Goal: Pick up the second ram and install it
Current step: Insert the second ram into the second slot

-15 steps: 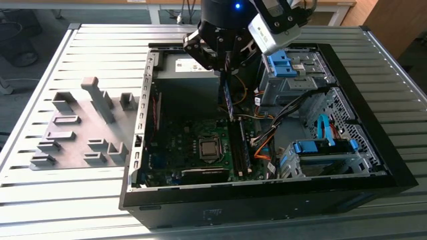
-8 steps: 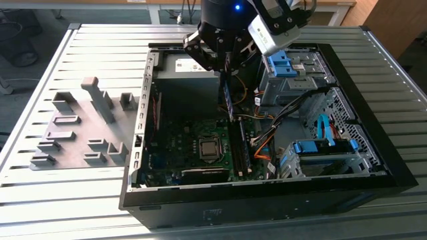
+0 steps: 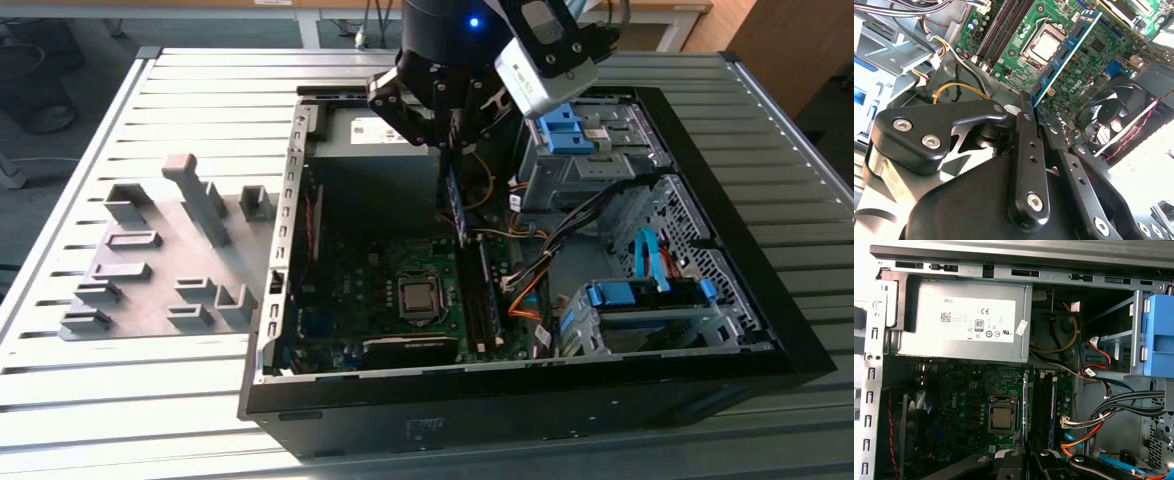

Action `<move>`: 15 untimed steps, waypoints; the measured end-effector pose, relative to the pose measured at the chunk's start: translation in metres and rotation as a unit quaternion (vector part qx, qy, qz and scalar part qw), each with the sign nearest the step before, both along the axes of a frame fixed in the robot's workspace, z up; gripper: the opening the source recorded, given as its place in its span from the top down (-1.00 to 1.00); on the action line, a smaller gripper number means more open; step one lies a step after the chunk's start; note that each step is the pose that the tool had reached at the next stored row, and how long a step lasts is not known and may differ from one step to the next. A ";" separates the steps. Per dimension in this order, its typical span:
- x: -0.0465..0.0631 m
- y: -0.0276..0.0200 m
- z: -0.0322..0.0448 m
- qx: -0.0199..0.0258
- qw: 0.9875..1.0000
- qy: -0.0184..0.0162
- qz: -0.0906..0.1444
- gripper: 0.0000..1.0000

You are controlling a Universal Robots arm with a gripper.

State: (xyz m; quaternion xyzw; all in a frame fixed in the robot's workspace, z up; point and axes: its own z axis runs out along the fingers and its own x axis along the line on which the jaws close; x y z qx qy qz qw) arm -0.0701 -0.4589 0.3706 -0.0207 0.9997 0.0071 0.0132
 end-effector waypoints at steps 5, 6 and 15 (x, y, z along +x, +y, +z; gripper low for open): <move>0.000 0.0000 -0.0005 0.000 1.000 0.000 0.000 0.72; 0.000 0.0000 -0.0006 0.000 1.000 0.000 0.000 0.72; 0.000 0.0000 -0.0115 0.000 1.000 0.000 0.000 0.72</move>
